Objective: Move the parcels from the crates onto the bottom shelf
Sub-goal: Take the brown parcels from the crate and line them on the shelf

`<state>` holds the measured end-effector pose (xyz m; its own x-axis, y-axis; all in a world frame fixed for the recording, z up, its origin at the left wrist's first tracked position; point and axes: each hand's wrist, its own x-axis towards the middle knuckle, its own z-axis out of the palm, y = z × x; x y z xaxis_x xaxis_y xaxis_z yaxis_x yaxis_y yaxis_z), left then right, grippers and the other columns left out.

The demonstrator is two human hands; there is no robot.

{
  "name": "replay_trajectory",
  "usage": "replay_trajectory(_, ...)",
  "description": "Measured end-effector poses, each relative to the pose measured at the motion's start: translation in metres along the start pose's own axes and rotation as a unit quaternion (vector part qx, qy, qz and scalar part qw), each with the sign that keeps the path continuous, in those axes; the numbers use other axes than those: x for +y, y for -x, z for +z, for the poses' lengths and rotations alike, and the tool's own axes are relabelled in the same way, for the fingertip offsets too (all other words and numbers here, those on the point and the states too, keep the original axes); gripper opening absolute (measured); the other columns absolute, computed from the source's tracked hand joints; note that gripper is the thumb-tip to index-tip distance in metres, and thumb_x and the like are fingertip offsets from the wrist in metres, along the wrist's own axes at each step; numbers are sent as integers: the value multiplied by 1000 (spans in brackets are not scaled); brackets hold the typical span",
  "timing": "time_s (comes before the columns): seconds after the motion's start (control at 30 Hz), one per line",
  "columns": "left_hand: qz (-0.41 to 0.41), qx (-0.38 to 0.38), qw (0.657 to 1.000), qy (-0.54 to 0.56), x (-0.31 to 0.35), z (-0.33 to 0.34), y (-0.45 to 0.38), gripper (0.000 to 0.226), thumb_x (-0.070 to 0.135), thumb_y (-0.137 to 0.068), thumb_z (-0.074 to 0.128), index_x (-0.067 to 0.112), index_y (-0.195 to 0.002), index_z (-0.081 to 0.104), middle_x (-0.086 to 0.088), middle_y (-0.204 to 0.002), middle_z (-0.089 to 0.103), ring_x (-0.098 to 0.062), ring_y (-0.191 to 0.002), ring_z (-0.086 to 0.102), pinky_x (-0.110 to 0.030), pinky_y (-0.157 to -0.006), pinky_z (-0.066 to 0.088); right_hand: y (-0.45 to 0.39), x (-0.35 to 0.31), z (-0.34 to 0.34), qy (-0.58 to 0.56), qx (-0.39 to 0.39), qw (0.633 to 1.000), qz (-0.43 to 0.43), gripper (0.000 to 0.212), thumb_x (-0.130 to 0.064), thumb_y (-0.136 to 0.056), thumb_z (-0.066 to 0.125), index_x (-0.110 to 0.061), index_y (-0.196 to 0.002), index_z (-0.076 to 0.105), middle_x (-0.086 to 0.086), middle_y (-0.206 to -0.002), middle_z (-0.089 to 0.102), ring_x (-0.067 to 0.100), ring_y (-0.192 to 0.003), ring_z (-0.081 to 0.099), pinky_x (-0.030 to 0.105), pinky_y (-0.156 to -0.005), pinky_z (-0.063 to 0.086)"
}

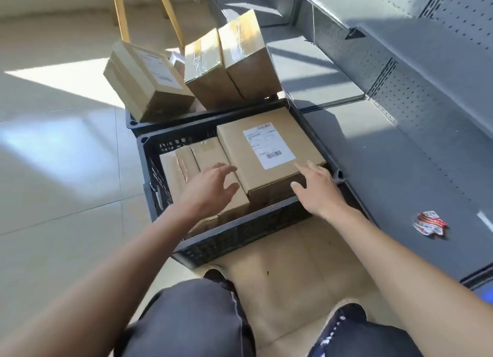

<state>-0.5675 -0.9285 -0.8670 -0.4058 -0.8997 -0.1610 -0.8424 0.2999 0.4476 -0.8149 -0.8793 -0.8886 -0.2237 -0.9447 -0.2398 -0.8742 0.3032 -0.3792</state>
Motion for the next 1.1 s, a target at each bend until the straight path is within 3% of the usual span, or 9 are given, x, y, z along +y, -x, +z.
replay_trajectory(0.27,-18,-30,998,-51,2,41,-51,62,47,-98,58,34,-154,36,-4,-166,25,-30,-138,47,-56,-111,40,-51,17,19,5,8,1000,16,58,-29,-101,51,-27,-156,31,8,-166,13,27,-153,7,49,-119,23)
replay_trajectory(0.47,-5,-26,996,-89,4,59,-65,72,59,-92,60,34,-154,34,-5,-167,20,-30,-140,42,-52,-111,34,-70,25,23,22,3,999,27,71,-16,-90,58,-30,-154,32,6,-167,11,25,-153,4,53,-117,26)
replay_trajectory(0.6,2,-12,995,-97,2,66,-69,65,59,-87,66,35,-144,46,4,-154,35,-26,-128,51,-48,-104,36,-78,36,26,31,17,999,41,75,-28,-90,70,-28,-154,31,8,-167,9,27,-152,5,53,-117,28)
replay_trajectory(0.8,-4,11,997,-72,-10,64,-68,56,44,-92,66,34,-145,50,6,-158,35,-25,-125,55,-47,-104,35,-83,47,29,-5,34,998,50,80,-44,-88,72,-32,-155,30,7,-167,9,29,-151,7,52,-117,26)
replay_trajectory(0.97,-34,14,997,-67,-20,72,-65,64,52,-95,59,38,-153,35,-9,-167,21,-28,-148,30,-51,-112,28,-83,51,32,-53,24,997,48,85,-41,-89,72,-35,-157,23,4,-168,5,30,-151,9,53,-118,24)
replay_trajectory(1.03,-43,4,996,-72,-22,75,-66,70,56,-94,55,38,-155,26,-13,-160,29,-29,-151,19,-53,-111,26,-84,51,33,-58,23,997,53,87,-40,-89,73,-37,-157,20,5,-168,5,31,-150,10,54,-116,26)
replay_trajectory(1.1,-42,-6,997,-70,-22,77,-67,74,56,-91,56,37,-155,24,-11,-146,39,-30,-148,20,-54,-109,27,-85,51,33,-46,20,997,53,90,-43,-87,74,-39,-157,17,7,-166,11,32,-147,14,53,-114,29)
